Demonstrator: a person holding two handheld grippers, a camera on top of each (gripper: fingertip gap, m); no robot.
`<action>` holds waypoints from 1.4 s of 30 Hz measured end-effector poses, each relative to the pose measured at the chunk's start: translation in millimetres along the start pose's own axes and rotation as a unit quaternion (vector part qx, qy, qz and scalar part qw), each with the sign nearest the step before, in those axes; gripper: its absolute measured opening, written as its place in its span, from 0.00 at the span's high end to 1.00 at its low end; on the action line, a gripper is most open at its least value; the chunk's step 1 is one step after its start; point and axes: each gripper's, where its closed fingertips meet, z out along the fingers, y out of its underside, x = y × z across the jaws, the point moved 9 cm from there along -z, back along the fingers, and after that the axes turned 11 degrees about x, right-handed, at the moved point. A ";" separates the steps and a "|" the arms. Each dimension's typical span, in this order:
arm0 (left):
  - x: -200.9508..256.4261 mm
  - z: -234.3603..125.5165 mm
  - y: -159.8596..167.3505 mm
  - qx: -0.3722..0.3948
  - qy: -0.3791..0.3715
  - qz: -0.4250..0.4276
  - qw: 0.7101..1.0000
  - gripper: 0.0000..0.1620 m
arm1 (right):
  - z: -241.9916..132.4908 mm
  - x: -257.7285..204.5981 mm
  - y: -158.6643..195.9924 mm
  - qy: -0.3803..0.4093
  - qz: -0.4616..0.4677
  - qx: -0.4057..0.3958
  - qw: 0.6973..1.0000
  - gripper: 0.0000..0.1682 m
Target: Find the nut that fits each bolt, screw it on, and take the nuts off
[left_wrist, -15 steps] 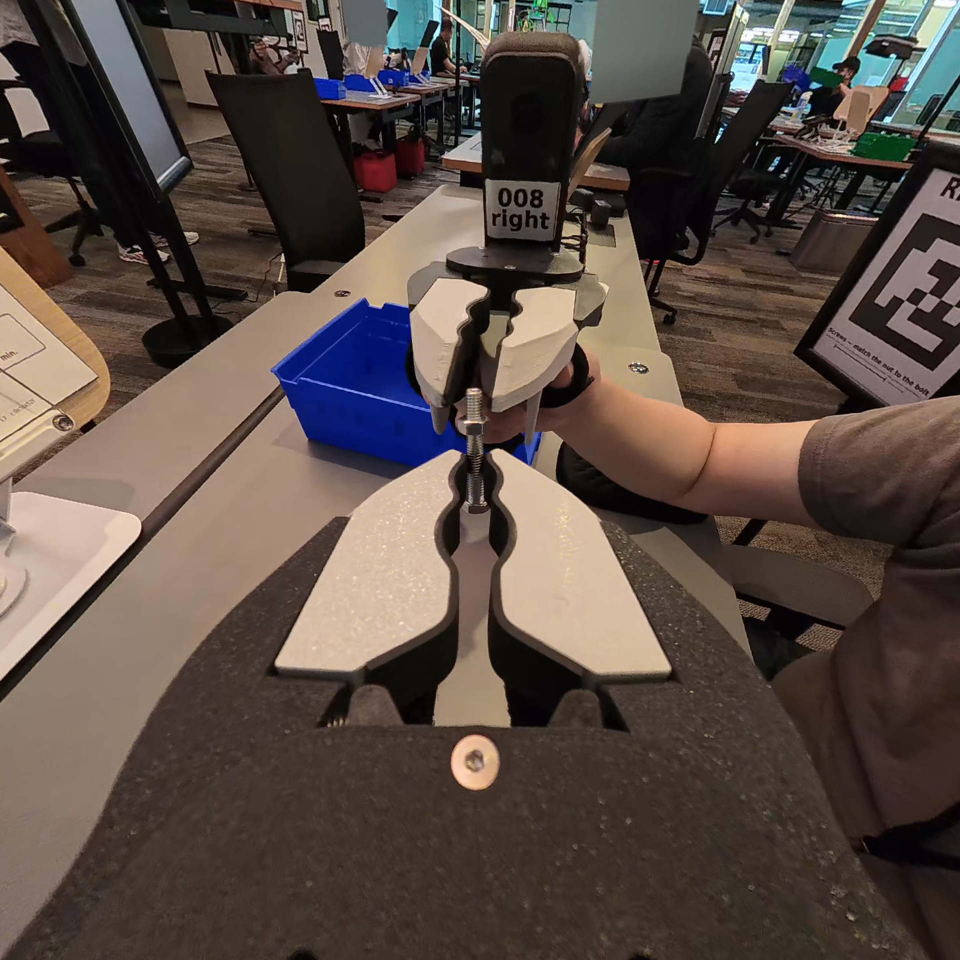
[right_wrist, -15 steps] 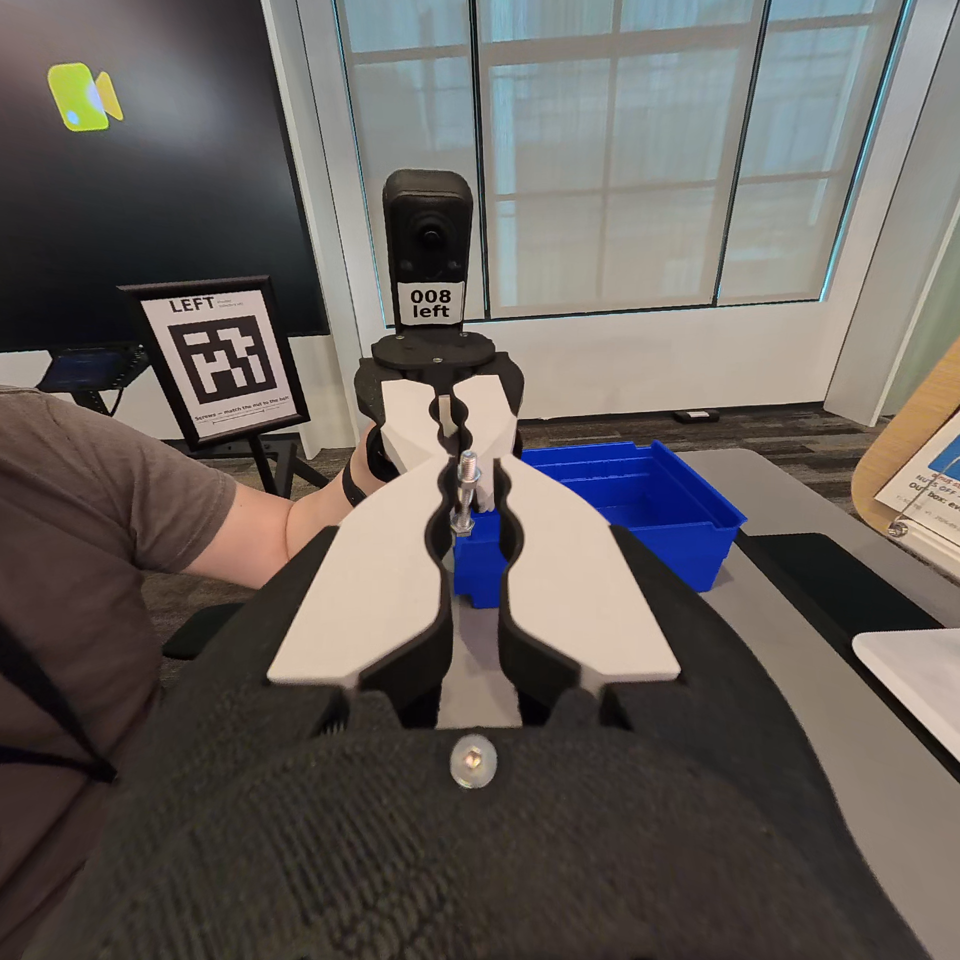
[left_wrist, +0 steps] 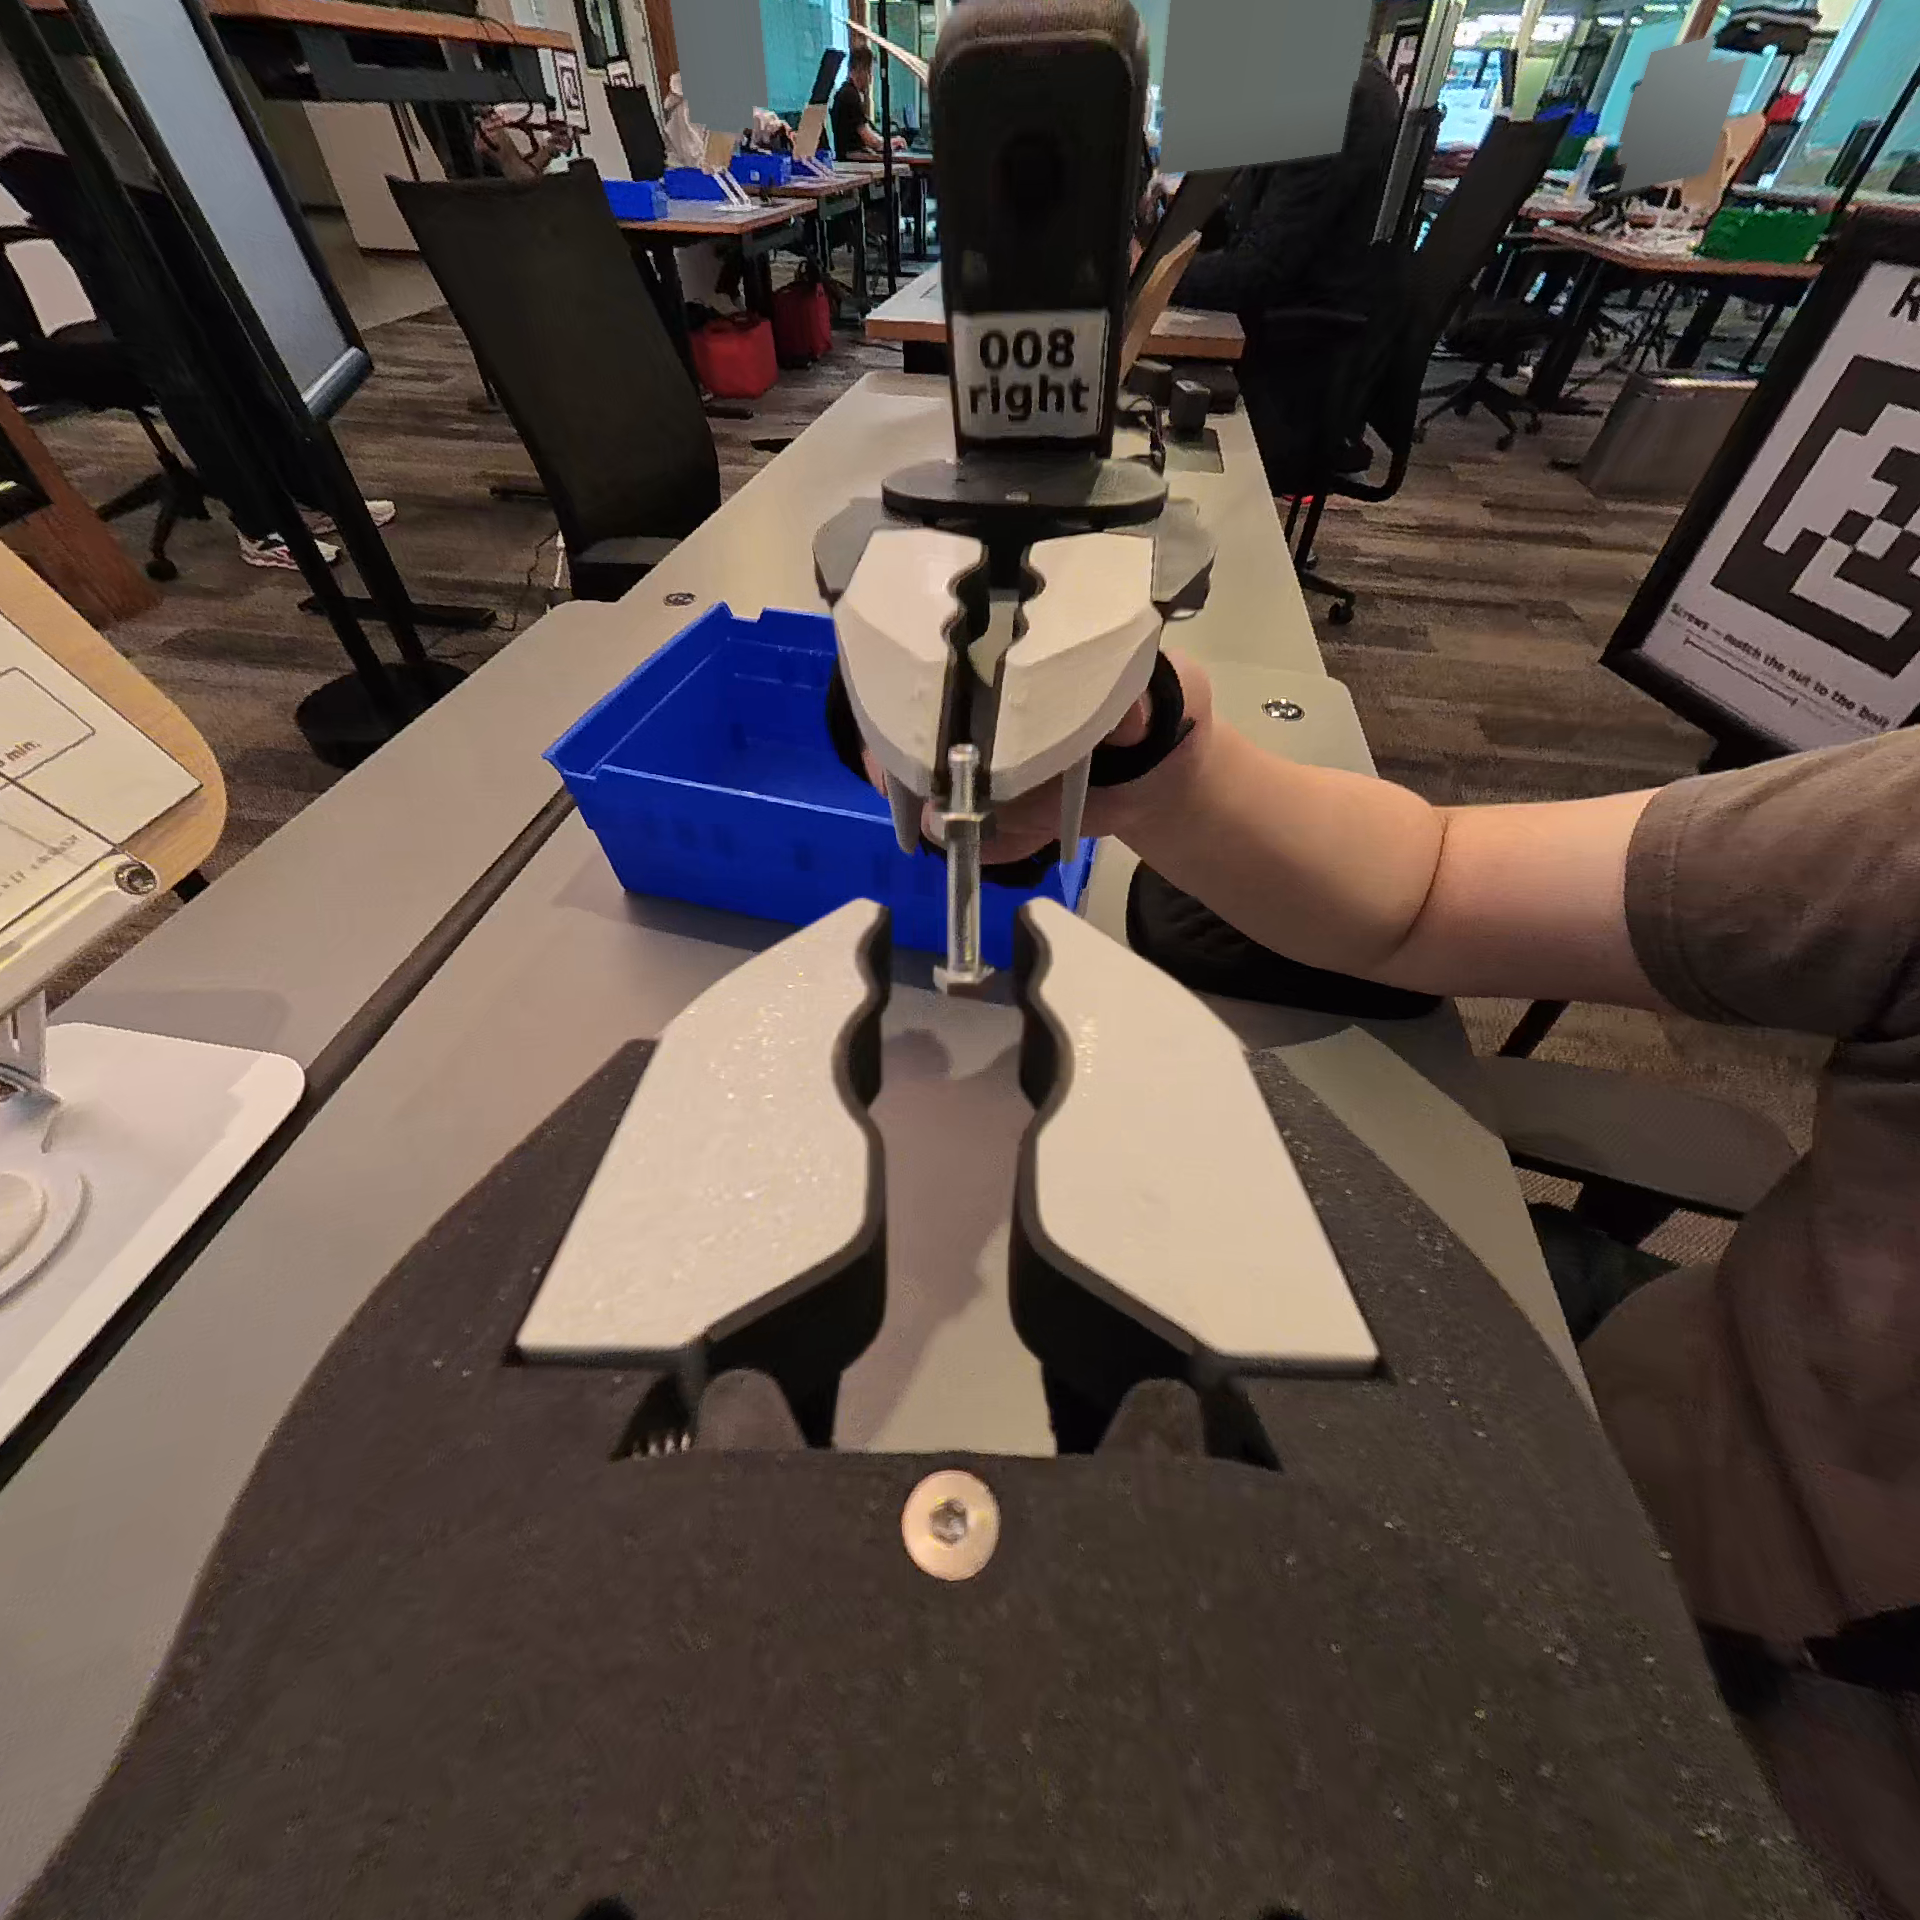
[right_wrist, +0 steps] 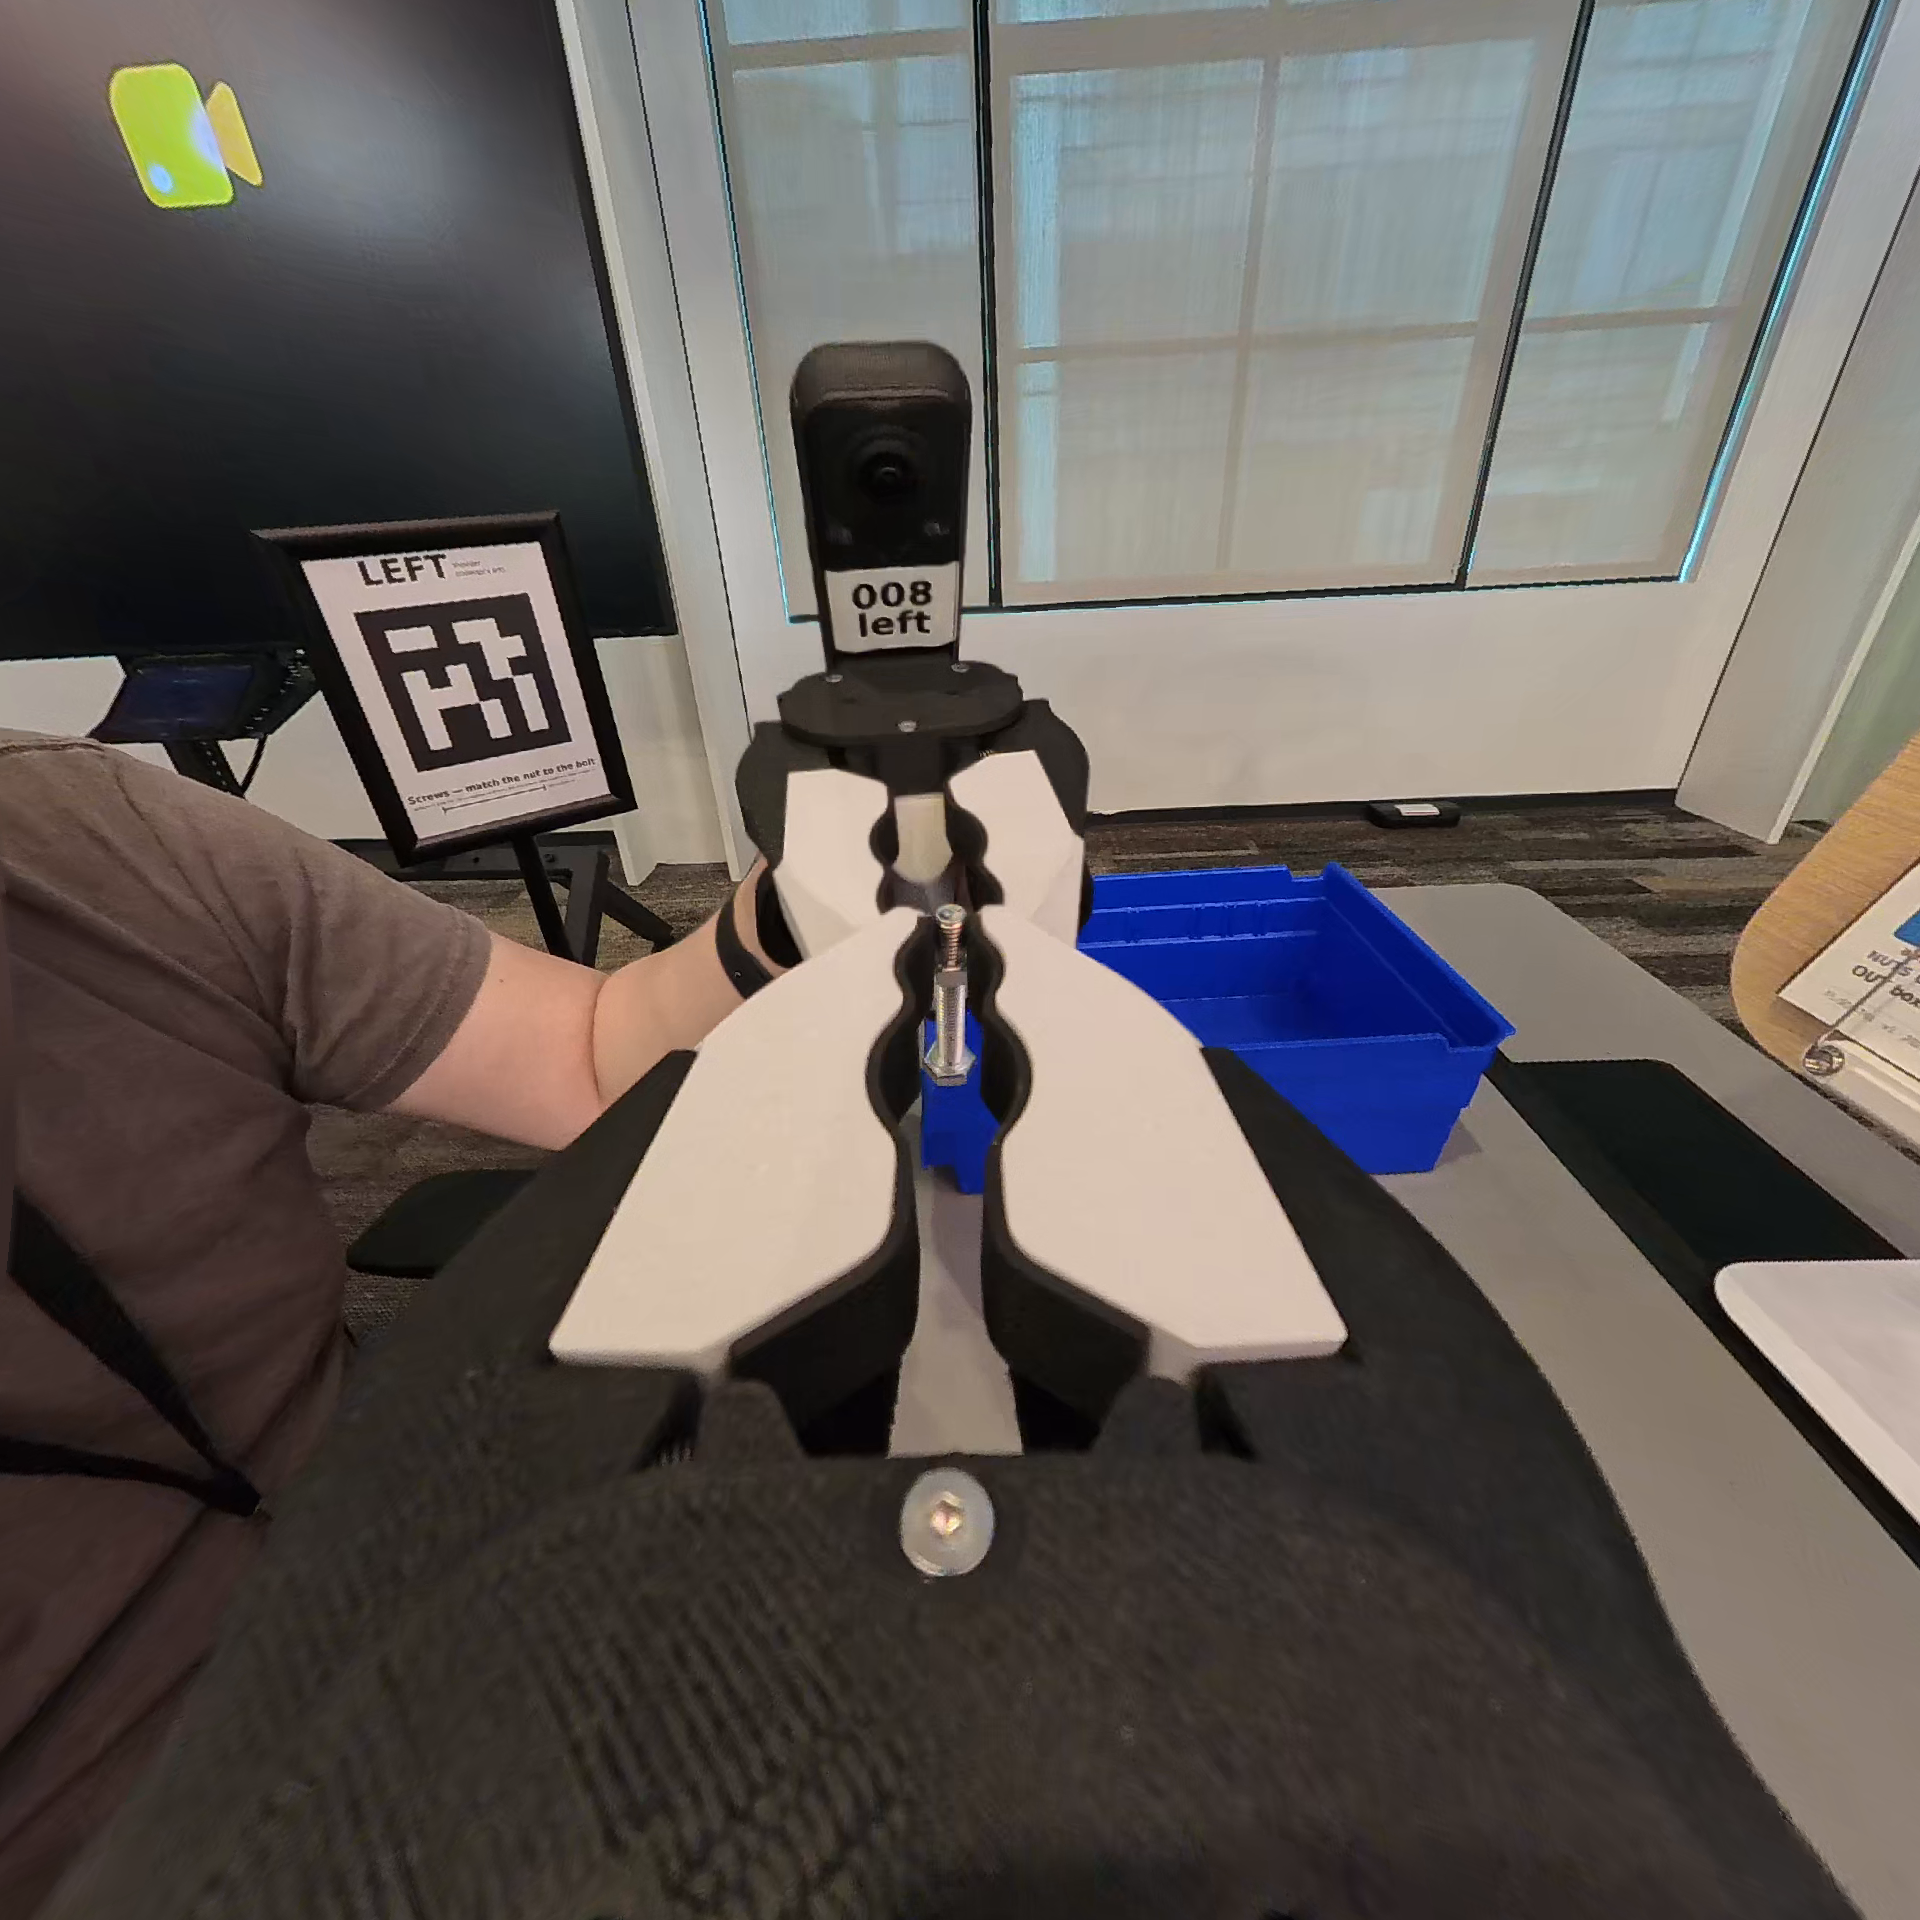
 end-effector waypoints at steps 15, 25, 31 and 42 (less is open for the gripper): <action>8.7 15.4 12.1 -0.009 0.040 0.036 0.998 0.84 | -6.6 -15.1 -13.3 -0.047 -0.055 -0.026 0.997 0.96; 13.2 14.6 9.3 0.011 0.056 0.043 0.997 0.87 | -8.6 -15.7 -14.6 -0.057 -0.054 -0.022 0.997 0.96; 16.5 14.8 9.4 0.013 0.076 0.043 0.996 0.93 | -8.1 -18.7 -14.6 -0.072 -0.060 -0.021 0.995 0.96; 20.2 16.8 9.7 0.016 0.087 0.048 0.995 0.94 | -8.6 -19.6 -14.4 -0.090 -0.051 -0.012 0.995 0.96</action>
